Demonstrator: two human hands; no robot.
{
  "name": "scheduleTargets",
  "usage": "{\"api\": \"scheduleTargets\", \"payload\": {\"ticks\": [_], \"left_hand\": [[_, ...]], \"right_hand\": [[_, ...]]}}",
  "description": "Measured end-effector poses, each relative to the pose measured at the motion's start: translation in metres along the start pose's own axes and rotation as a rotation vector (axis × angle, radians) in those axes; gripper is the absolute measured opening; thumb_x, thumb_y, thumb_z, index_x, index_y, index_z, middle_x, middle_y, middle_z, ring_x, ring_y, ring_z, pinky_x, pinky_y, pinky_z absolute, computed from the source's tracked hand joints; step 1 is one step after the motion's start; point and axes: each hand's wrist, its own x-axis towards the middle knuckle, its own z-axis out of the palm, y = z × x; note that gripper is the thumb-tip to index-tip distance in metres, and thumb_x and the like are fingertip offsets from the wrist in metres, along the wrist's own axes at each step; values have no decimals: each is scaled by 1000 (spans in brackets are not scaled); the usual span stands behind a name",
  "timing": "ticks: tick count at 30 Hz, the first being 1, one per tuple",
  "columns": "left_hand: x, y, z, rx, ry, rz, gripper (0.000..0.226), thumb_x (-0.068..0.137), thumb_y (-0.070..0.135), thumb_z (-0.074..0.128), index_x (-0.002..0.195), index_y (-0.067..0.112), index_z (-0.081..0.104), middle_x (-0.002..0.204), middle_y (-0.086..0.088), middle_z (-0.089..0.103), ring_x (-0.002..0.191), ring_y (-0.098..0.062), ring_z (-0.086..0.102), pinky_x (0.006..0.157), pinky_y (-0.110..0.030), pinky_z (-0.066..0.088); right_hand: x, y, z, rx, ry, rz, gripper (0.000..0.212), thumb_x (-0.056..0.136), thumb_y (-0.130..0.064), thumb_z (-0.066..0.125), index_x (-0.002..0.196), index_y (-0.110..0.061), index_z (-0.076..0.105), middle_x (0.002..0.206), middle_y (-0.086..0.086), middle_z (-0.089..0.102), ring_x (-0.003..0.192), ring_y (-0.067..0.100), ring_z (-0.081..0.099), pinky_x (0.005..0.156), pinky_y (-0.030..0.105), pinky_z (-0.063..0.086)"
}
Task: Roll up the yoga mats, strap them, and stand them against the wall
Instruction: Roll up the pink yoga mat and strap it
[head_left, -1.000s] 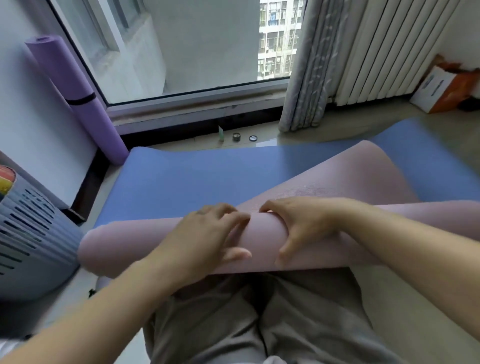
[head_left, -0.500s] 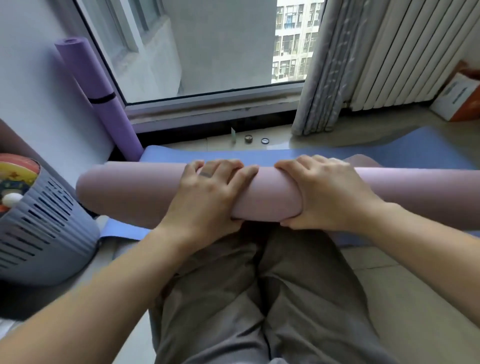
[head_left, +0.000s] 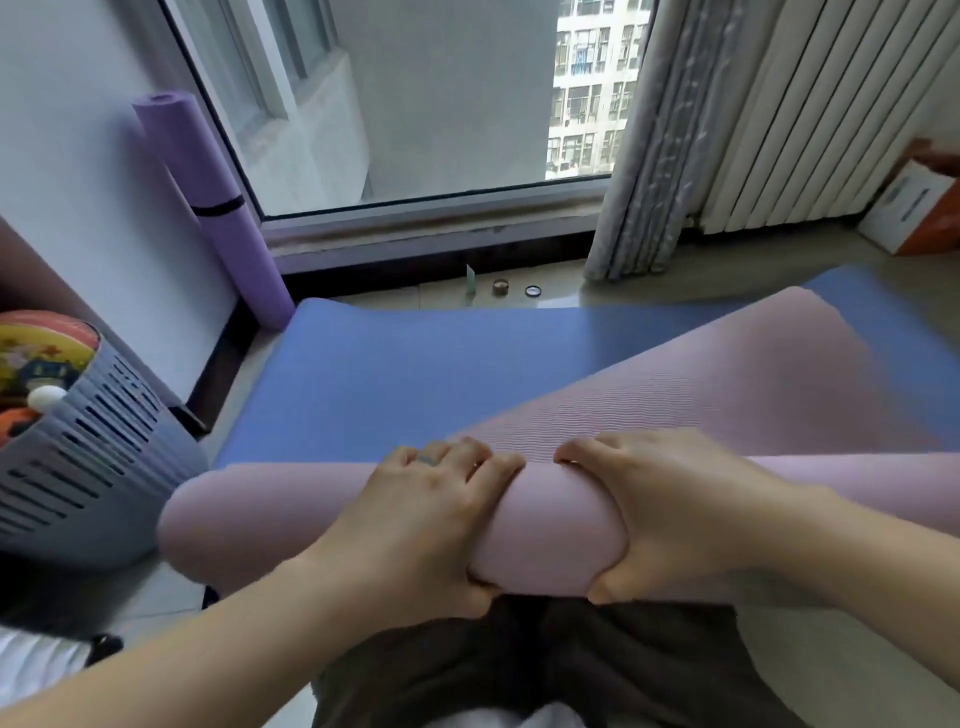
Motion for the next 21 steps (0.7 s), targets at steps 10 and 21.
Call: {"api": "scheduleTargets", "payload": {"ticks": [10,21], "left_hand": [[36,-26,-6,-399,-410,-35,79,63,51,74,131,52,33,123,25,49,109,-2,50,96,-30,44],[41,-14,5,-108,-234,31,84,82,39,60,148,41,7,156,9,12,142,-17,17,116,-39,17]], "right_hand": [[-3,9,19,41,-48,21,99,62,-78,56,144,-38,18,139,-14,38,124,12,39,103,34,36],[47,47,17,340,-267,138,96,58,-62,75,139,-40,29,129,-19,47,118,10,48,99,32,41]]}}
